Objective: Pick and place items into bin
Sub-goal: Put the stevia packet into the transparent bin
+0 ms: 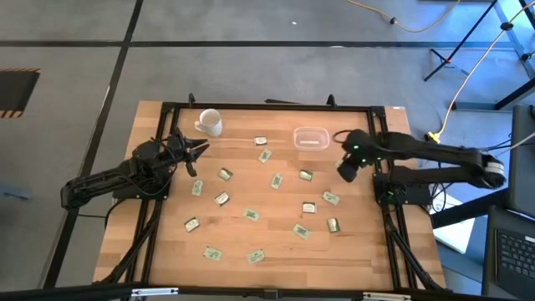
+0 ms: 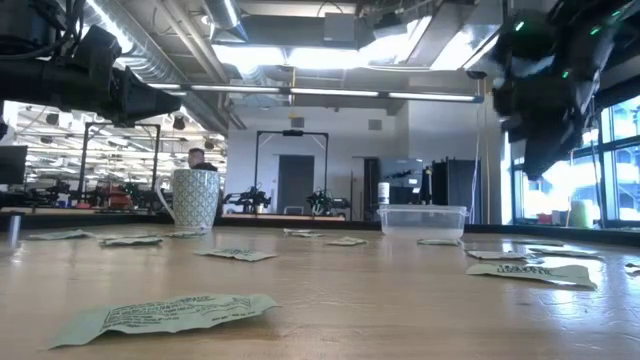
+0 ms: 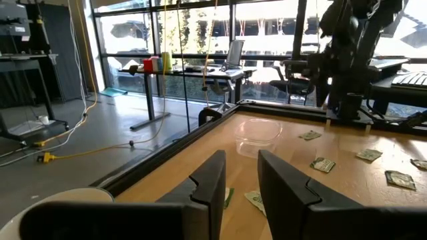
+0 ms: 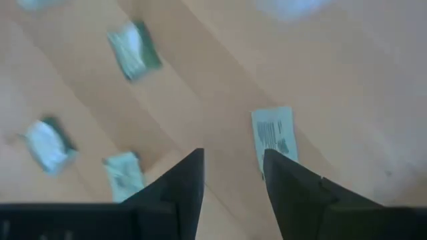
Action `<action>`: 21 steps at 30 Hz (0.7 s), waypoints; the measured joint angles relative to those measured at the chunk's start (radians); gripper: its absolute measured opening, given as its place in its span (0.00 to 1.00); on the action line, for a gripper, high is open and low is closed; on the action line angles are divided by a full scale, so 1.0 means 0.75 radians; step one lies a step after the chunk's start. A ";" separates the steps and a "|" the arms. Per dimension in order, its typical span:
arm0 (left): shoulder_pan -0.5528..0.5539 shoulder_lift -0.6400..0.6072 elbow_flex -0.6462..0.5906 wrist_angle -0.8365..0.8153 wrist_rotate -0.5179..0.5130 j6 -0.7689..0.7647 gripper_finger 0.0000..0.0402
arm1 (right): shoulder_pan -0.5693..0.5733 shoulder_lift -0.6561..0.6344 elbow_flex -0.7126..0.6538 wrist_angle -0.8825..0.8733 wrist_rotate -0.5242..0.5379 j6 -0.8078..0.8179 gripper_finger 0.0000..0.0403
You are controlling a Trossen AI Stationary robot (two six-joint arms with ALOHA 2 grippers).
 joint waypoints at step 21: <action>0.000 -0.001 0.000 0.000 0.000 0.000 0.20 | -0.107 0.582 -0.004 0.200 0.129 -0.140 0.39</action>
